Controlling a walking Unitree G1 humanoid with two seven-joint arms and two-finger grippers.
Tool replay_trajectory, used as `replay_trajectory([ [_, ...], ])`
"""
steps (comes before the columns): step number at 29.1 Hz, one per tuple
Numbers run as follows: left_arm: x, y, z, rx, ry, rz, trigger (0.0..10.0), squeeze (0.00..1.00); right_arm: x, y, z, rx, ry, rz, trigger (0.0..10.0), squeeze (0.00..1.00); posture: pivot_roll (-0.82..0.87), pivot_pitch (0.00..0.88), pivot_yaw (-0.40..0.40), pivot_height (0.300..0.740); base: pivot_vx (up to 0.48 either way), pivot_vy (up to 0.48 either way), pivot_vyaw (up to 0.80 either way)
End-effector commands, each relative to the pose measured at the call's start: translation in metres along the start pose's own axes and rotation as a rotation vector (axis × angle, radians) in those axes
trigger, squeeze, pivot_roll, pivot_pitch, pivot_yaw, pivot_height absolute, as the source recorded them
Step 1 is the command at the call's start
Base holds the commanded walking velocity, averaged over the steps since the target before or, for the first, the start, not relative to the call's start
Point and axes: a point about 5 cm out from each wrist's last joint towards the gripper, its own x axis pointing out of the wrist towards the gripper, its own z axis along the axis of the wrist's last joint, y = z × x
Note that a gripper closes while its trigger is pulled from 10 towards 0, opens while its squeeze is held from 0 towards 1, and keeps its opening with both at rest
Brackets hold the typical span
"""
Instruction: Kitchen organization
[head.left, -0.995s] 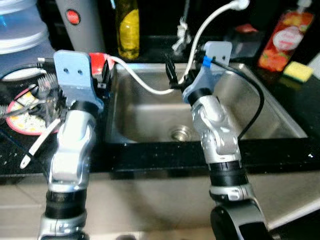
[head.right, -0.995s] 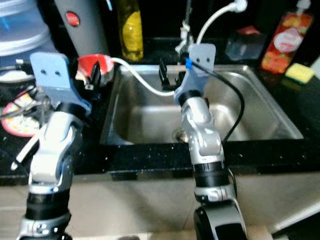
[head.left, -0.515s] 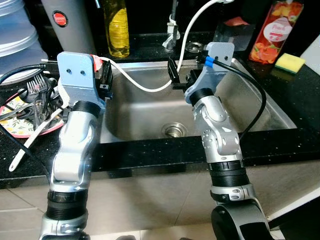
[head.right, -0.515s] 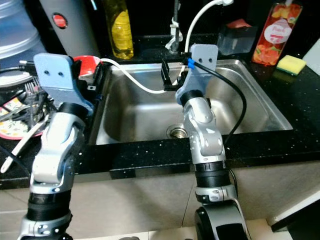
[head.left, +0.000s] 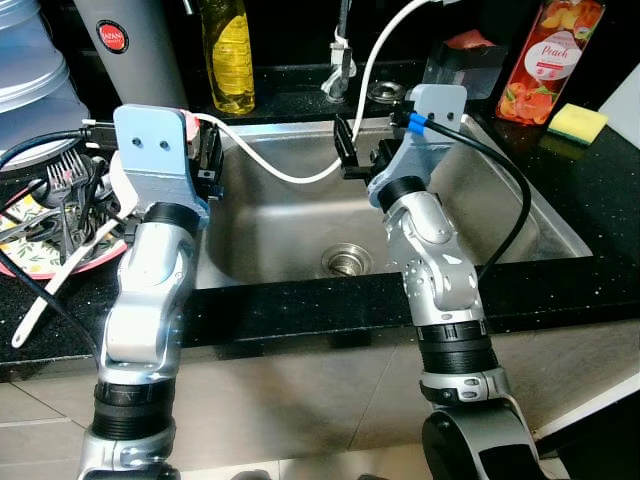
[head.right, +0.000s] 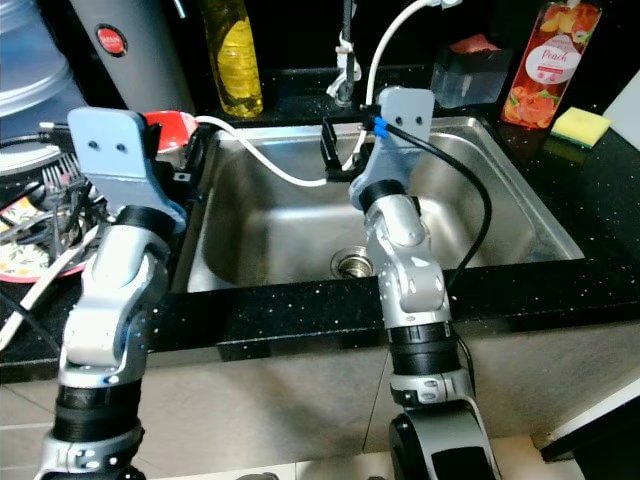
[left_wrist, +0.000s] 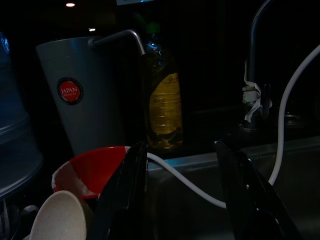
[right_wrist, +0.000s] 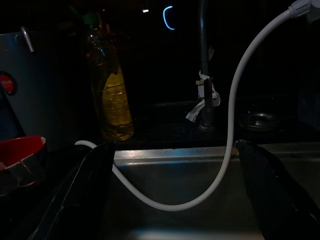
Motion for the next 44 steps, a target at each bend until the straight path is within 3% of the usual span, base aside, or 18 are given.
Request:
replay_trajectory([
  [1, 0.001, 0.002, 0.001, 0.013, 0.002, 0.015, 10.0, 0.00, -0.001, 0.001, -0.002, 0.006, 0.008, 0.008, 10.0, 0.00, 0.11, 0.000, 0.041, 0.740, 0.000, -0.416, 0.00],
  [7, -0.001, 0.004, 0.003, 0.005, 0.001, 0.021, 10.0, 0.00, -0.001, 0.002, -0.002, 0.008, 0.008, 0.016, 10.0, 0.00, 0.11, 0.000, 0.043, 0.740, 0.000, 0.000, 0.00],
  [8, -0.002, 0.007, 0.001, 0.045, 0.036, 0.029, 10.0, 0.00, -0.001, 0.002, -0.001, 0.006, 0.008, 0.019, 10.0, 0.00, 0.11, 0.000, 0.048, 0.740, 0.000, 0.000, 0.00],
  [10, -0.002, 0.007, 0.001, 0.045, 0.036, 0.029, 10.0, 0.00, -0.001, 0.002, -0.001, 0.006, 0.008, 0.019, 10.0, 0.00, 0.11, 0.000, 0.048, 0.740, 0.000, 0.000, 0.00],
  [13, -0.009, 0.026, -0.003, 0.167, 0.146, 0.057, 10.0, 0.00, 0.000, -0.001, 0.004, -0.005, -0.006, 0.020, 10.0, 0.00, 0.12, 0.000, 0.054, 0.740, 0.000, 0.000, 0.00],
  [16, -0.009, 0.026, -0.003, 0.167, 0.146, 0.057, 10.0, 0.00, 0.000, -0.001, 0.004, -0.005, -0.006, 0.020, 10.0, 0.00, 0.12, 0.000, 0.054, 0.740, 0.000, 0.000, 0.00],
  [17, -0.018, 0.048, 0.000, 0.227, 0.234, 0.108, 10.0, 0.00, 0.001, -0.008, 0.010, -0.015, -0.020, 0.006, 10.0, 0.00, 0.13, 0.000, 0.058, 0.740, 0.000, 0.000, 0.00],
  [18, -0.018, 0.048, 0.000, 0.227, 0.234, 0.108, 10.0, 0.00, 0.001, -0.008, 0.010, -0.015, -0.020, 0.006, 10.0, 0.00, 0.13, 0.000, 0.058, 0.740, 0.000, 0.000, 0.00],
  [21, -0.035, 0.078, 0.004, 0.252, 0.345, 0.231, 10.0, 0.00, 0.004, -0.017, 0.015, -0.023, -0.030, -0.015, 10.0, 0.00, 0.15, 0.000, 0.055, 0.740, 0.000, 0.000, 0.00],
  [24, -0.044, 0.090, 0.003, 0.238, 0.398, 0.297, 10.0, 0.00, 0.005, -0.018, 0.015, -0.023, -0.029, -0.017, 10.0, 0.00, 0.17, 0.002, 0.050, 0.740, 0.000, 0.000, 0.00],
  [29, -0.060, 0.090, 0.008, 0.219, 0.462, 0.225, 10.0, 0.00, 0.007, -0.017, 0.013, -0.020, -0.021, -0.004, 10.0, 0.00, 0.19, 0.006, 0.040, 0.740, 0.000, 0.000, 0.00],
  [31, -0.063, 0.084, 0.017, 0.166, 0.396, 0.169, 10.0, 0.00, 0.007, -0.015, 0.011, -0.016, -0.014, 0.007, 10.0, 0.00, 0.20, 0.007, 0.037, 0.740, 0.000, 0.000, 0.00],
  [33, -0.064, 0.087, 0.018, 0.071, 0.396, 0.226, 10.0, 0.00, 0.008, -0.013, 0.010, -0.010, -0.008, 0.015, 10.0, 0.00, 0.21, 0.012, 0.026, 0.740, 0.000, 0.000, 0.00],
  [34, -0.062, 0.092, 0.016, 0.023, 0.401, 0.275, 10.0, 0.00, 0.009, -0.012, 0.009, -0.005, -0.004, 0.022, 10.0, 0.00, 0.22, 0.013, 0.016, 0.740, 0.000, 0.000, 0.00],
  [37, -0.058, 0.098, 0.012, -0.020, 0.413, 0.328, 10.0, 0.00, 0.011, -0.008, 0.008, 0.002, -0.002, 0.036, 10.0, 0.00, 0.23, 0.014, 0.009, 0.740, 0.000, 0.000, 0.00],
  [44, -0.042, 0.097, -0.011, -0.046, 0.519, 0.256, 10.0, 0.00, 0.017, 0.002, 0.009, -0.017, 0.009, 0.072, 10.0, 0.00, 0.23, 0.012, -0.002, 0.740, 0.000, 0.000, 0.00],
])
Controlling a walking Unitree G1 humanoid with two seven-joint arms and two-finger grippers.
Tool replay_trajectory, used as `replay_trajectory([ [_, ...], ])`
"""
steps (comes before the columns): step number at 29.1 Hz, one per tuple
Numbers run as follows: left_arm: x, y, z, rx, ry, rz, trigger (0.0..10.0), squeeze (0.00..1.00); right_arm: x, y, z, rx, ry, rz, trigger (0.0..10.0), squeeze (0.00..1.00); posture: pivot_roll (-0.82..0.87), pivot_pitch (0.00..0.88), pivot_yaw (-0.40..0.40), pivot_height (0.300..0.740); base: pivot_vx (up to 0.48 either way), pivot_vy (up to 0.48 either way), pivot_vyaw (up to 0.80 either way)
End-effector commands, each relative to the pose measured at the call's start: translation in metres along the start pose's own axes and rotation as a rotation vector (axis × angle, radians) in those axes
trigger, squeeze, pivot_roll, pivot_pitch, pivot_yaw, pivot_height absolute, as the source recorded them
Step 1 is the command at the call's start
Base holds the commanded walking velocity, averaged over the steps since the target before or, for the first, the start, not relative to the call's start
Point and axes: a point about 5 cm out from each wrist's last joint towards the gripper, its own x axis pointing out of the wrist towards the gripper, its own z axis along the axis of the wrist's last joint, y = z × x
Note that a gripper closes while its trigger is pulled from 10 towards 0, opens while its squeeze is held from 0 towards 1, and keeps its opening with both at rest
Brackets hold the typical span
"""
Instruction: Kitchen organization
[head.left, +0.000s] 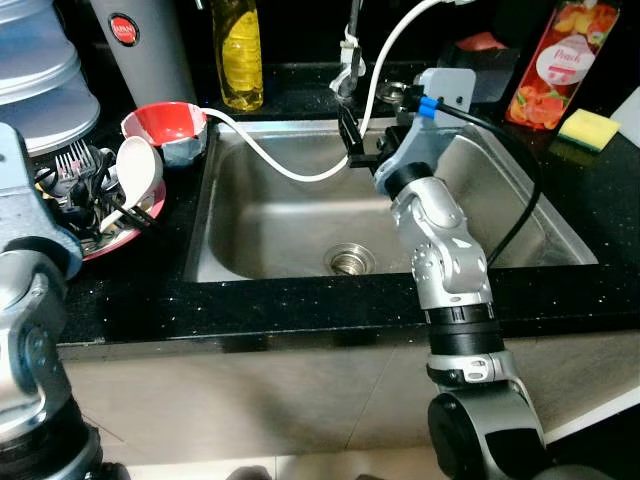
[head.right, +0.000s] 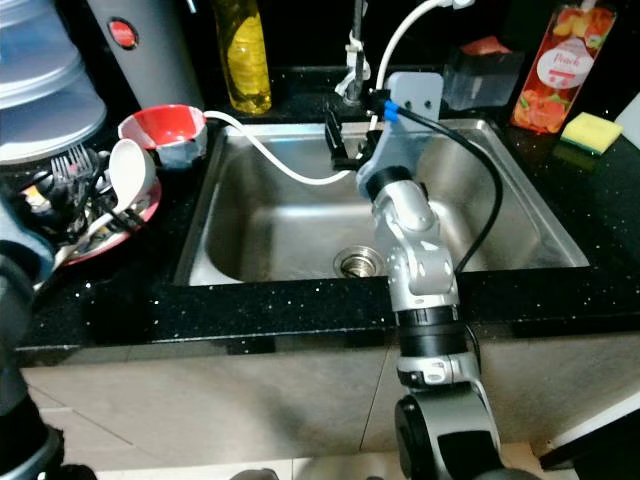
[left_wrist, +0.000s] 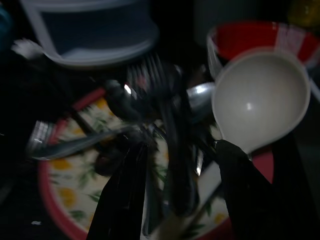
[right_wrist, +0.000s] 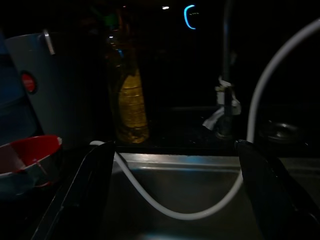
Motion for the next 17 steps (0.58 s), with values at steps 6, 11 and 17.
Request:
replay_trajectory([
  [6, -0.001, -0.007, -0.004, 0.032, 0.035, -0.104, 10.0, 0.00, -0.001, 0.011, 0.002, -0.008, -0.008, 0.052, 10.0, 0.00, 0.21, 0.006, 0.020, 0.740, 0.000, 0.000, 0.00],
  [11, -0.002, 0.012, -0.011, 0.053, 0.041, -0.001, 10.0, 0.00, -0.004, 0.009, -0.006, 0.001, 0.019, 0.034, 10.0, 0.00, 0.21, 0.006, 0.016, 0.740, 0.000, 0.000, 0.00],
  [17, 0.008, 0.008, -0.010, -0.032, 0.030, -0.019, 9.3, 0.00, -0.002, 0.013, -0.008, 0.002, 0.025, 0.057, 10.0, 0.00, 0.21, 0.001, 0.003, 0.740, 0.000, 0.000, 0.00],
])
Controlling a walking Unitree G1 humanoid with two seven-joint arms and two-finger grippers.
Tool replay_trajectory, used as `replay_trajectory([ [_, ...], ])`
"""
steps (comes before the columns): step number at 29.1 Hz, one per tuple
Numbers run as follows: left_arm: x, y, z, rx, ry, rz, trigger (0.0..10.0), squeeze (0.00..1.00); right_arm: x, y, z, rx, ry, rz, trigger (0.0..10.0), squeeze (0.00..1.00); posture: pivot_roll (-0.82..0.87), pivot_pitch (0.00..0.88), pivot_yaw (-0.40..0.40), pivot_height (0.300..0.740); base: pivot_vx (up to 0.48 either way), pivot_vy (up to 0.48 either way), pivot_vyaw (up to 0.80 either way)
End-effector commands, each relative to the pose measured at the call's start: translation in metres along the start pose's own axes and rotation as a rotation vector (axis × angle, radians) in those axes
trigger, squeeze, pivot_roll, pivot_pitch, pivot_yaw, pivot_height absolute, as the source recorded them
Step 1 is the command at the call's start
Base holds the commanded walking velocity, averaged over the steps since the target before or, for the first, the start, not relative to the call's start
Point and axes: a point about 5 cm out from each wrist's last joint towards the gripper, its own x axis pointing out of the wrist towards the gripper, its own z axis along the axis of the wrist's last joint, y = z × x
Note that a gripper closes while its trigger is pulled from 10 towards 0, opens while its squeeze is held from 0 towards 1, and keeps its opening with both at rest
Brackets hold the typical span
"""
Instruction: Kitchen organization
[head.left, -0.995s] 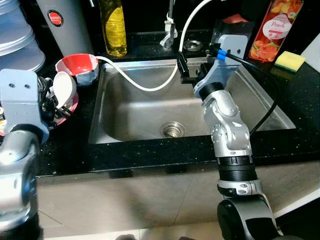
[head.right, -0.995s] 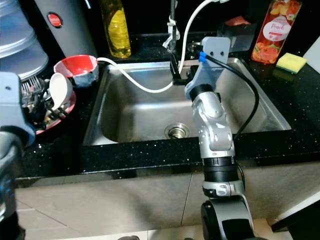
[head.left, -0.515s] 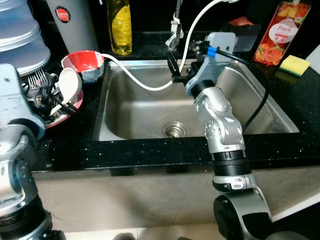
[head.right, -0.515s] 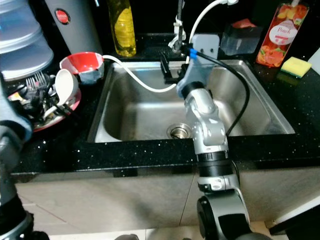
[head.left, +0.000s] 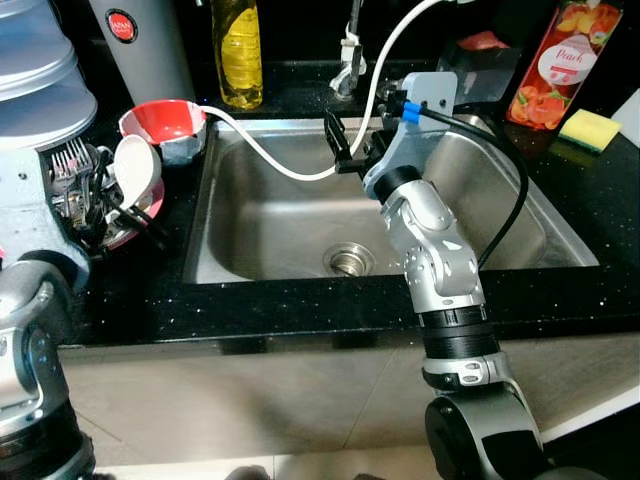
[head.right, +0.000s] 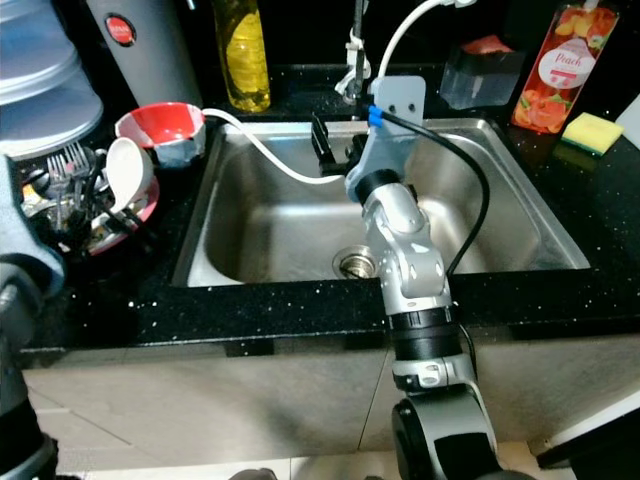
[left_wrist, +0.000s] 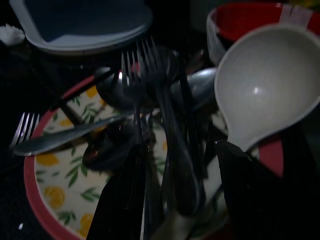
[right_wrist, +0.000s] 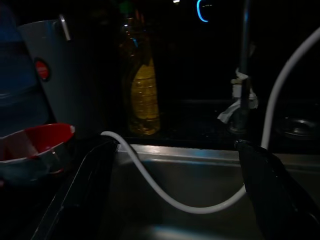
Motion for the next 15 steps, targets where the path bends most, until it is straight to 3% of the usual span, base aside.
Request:
replay_trajectory([
  [1, 0.004, 0.000, -0.005, -0.035, 0.020, 0.000, 9.0, 0.00, 0.003, 0.004, -0.001, -0.001, 0.004, 0.019, 10.0, 0.00, 0.21, 0.001, 0.003, 0.740, 0.000, 0.000, 0.00],
  [2, 0.005, 0.000, -0.007, -0.050, 0.027, 0.000, 8.7, 0.00, 0.003, 0.004, -0.001, 0.000, 0.004, 0.020, 10.0, 0.00, 0.21, 0.002, 0.002, 0.740, 0.000, 0.000, 0.00],
  [3, 0.006, 0.000, -0.008, -0.065, 0.034, -0.003, 7.3, 0.00, 0.003, 0.004, -0.001, 0.000, 0.004, 0.020, 10.0, 0.00, 0.21, 0.003, 0.002, 0.740, 0.000, 0.000, 0.00],
  [4, 0.006, 0.000, -0.008, -0.065, 0.034, -0.003, 7.3, 0.00, 0.003, 0.004, -0.001, 0.000, 0.004, 0.020, 10.0, 0.00, 0.21, 0.003, 0.002, 0.740, 0.000, 0.000, 0.00],
  [5, 0.006, 0.000, -0.009, -0.076, 0.039, -0.005, 5.8, 0.00, 0.002, 0.004, -0.001, 0.000, 0.004, 0.020, 10.0, 0.00, 0.21, 0.003, 0.002, 0.740, 0.000, 0.000, 0.00],
  [7, 0.007, 0.000, -0.014, -0.085, 0.058, -0.009, 5.0, 0.00, 0.001, 0.003, -0.002, -0.001, 0.009, 0.017, 10.0, 0.00, 0.20, 0.006, 0.003, 0.740, 0.000, 0.000, 0.00],
  [12, 0.009, 0.000, -0.021, -0.083, 0.094, -0.006, 4.5, 0.00, 0.000, 0.002, -0.002, -0.001, 0.012, 0.012, 10.0, 0.00, 0.20, 0.006, 0.003, 0.740, 0.000, 0.000, 0.00],
  [15, 0.010, 0.001, -0.023, -0.072, 0.109, 0.004, 3.4, 0.00, 0.000, 0.001, -0.002, -0.001, 0.011, 0.009, 10.0, 0.00, 0.19, 0.009, 0.005, 0.740, 0.000, 0.000, 0.00],
])
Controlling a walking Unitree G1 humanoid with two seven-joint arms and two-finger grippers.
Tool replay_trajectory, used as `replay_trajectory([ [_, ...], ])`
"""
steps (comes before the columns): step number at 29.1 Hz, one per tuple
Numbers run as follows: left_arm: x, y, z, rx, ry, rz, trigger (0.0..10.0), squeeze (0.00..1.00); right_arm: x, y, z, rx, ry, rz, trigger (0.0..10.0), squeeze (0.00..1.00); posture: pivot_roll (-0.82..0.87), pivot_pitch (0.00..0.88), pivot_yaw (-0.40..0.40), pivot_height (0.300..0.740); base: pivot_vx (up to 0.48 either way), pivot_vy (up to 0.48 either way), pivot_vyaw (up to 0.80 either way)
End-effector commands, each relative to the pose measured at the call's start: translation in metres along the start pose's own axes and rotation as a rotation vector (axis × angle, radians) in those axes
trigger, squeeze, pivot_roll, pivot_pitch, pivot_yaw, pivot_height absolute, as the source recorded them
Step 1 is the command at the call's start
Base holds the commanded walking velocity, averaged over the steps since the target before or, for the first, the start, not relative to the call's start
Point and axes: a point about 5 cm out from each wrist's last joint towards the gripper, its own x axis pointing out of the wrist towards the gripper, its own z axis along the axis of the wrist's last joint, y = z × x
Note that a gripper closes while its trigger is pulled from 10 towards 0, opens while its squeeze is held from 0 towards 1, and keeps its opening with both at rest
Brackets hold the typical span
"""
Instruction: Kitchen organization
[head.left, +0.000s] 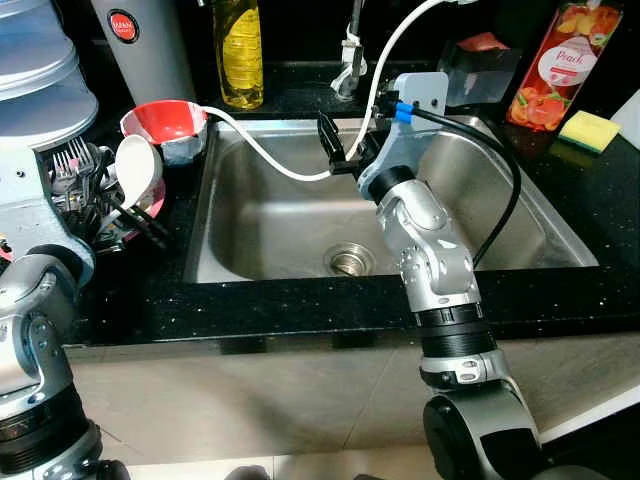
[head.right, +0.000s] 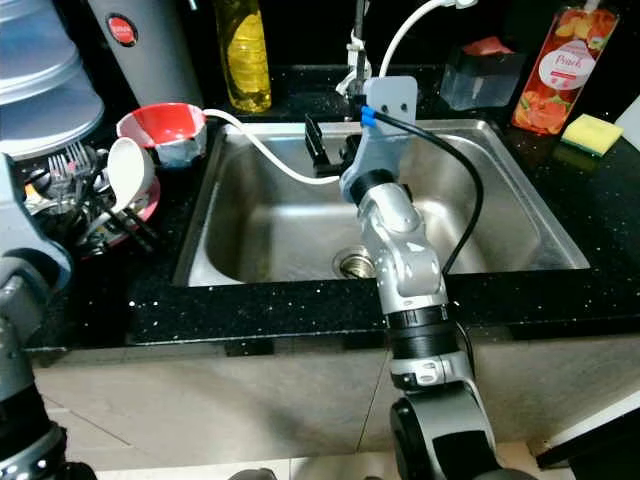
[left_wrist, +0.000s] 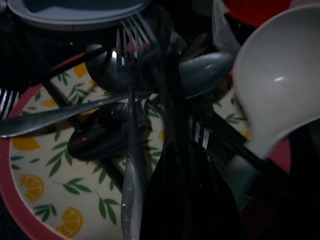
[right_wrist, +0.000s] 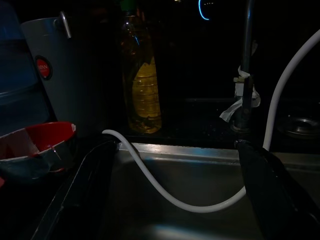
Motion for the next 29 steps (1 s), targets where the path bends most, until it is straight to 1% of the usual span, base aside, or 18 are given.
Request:
replay_trajectory([
  [1, 0.003, 0.000, -0.010, 0.003, 0.046, 0.013, 2.2, 0.00, -0.001, 0.001, -0.001, -0.003, 0.005, 0.006, 10.0, 0.00, 0.19, 0.013, 0.008, 0.740, 0.000, 0.000, 0.00],
  [2, 0.003, 0.001, -0.010, 0.008, 0.045, 0.019, 1.8, 0.00, -0.001, 0.000, -0.001, -0.003, 0.005, 0.005, 10.0, 0.00, 0.19, 0.013, 0.008, 0.740, 0.000, 0.000, 0.00],
  [4, 0.003, 0.001, -0.010, 0.008, 0.045, 0.019, 1.8, 0.00, -0.001, 0.000, -0.001, -0.003, 0.005, 0.005, 10.0, 0.00, 0.19, 0.013, 0.008, 0.740, 0.000, 0.000, 0.00],
  [6, 0.003, 0.001, -0.009, 0.013, 0.035, 0.026, 0.7, 0.00, -0.001, 0.000, -0.001, -0.003, 0.005, 0.003, 10.0, 0.00, 0.19, 0.015, 0.008, 0.740, 0.000, 0.000, 0.00],
  [7, 0.003, 0.001, -0.008, 0.014, 0.031, 0.028, 0.7, 0.00, -0.001, 0.000, -0.001, -0.003, 0.005, 0.003, 10.0, 0.00, 0.19, 0.016, 0.008, 0.740, 0.000, 0.000, 0.00],
  [8, 0.002, 0.001, -0.005, 0.025, 0.008, 0.032, 0.0, 0.00, -0.001, 0.000, -0.001, -0.002, 0.005, 0.003, 10.0, 0.00, 0.19, 0.016, 0.008, 0.740, 0.000, 0.000, 0.00],
  [10, 0.002, 0.000, -0.002, 0.032, -0.009, 0.035, 0.0, 0.00, -0.001, 0.000, -0.001, -0.002, 0.005, 0.003, 10.0, 0.00, 0.19, 0.016, 0.008, 0.740, 0.000, 0.000, 0.00],
  [11, 0.001, -0.001, 0.003, 0.039, -0.050, 0.032, 0.0, 0.00, -0.001, 0.000, -0.001, -0.001, 0.005, 0.003, 10.0, 0.00, 0.19, 0.016, 0.008, 0.740, 0.000, 0.000, 0.00],
  [12, 0.001, -0.001, 0.003, 0.039, -0.050, 0.032, 0.0, 0.00, -0.001, 0.000, -0.001, -0.001, 0.005, 0.003, 10.0, 0.00, 0.19, 0.016, 0.008, 0.740, 0.000, 0.000, 0.00],
  [13, 0.000, -0.002, 0.007, 0.044, -0.078, 0.029, 0.0, 0.00, -0.001, 0.000, -0.001, 0.000, 0.005, 0.003, 10.0, 0.00, 0.19, 0.016, 0.008, 0.740, 0.000, 0.000, 0.00],
  [15, -0.002, -0.007, 0.023, 0.072, -0.181, 0.023, 0.0, 0.00, -0.001, 0.001, -0.001, 0.002, 0.004, 0.003, 10.0, 0.00, 0.20, 0.018, 0.006, 0.740, 0.000, 0.000, 0.00],
  [17, -0.004, -0.010, 0.032, 0.086, -0.242, 0.021, 0.0, 0.00, 0.000, 0.002, -0.001, 0.003, 0.004, 0.004, 10.0, 0.00, 0.20, 0.018, 0.007, 0.740, 0.000, 0.000, 0.00],
  [21, -0.005, -0.012, 0.037, 0.086, -0.275, 0.017, 0.0, 0.00, 0.000, 0.002, 0.000, 0.005, 0.004, 0.005, 10.0, 0.00, 0.20, 0.018, 0.008, 0.740, 0.000, 0.000, 0.00],
  [23, -0.007, -0.016, 0.041, 0.100, -0.297, 0.011, 0.0, 0.00, 0.000, 0.002, 0.000, 0.006, 0.003, 0.004, 10.0, 0.00, 0.19, 0.018, 0.009, 0.740, 0.000, 0.000, 0.00],
  [26, -0.007, -0.016, 0.041, 0.100, -0.297, 0.011, 0.0, 0.00, 0.000, 0.002, 0.000, 0.006, 0.003, 0.004, 10.0, 0.00, 0.19, 0.018, 0.009, 0.740, 0.000, 0.000, 0.00],
  [27, -0.007, -0.019, 0.042, 0.114, -0.307, -0.001, 0.0, 0.00, 0.000, 0.002, 0.000, 0.006, 0.003, 0.003, 10.0, 0.00, 0.19, 0.017, 0.010, 0.740, 0.000, 0.000, 0.00],
  [28, -0.005, -0.031, 0.041, 0.131, -0.300, -0.078, 0.6, 0.00, 0.000, 0.002, 0.000, 0.007, 0.003, 0.002, 10.0, 0.00, 0.20, 0.017, 0.010, 0.740, 0.000, 0.000, 0.00],
  [29, -0.004, -0.045, 0.039, 0.146, -0.279, -0.168, 10.0, 0.00, 0.000, 0.002, 0.000, 0.008, 0.003, 0.002, 10.0, 0.00, 0.19, 0.019, 0.012, 0.740, 0.000, 0.000, 0.00],
])
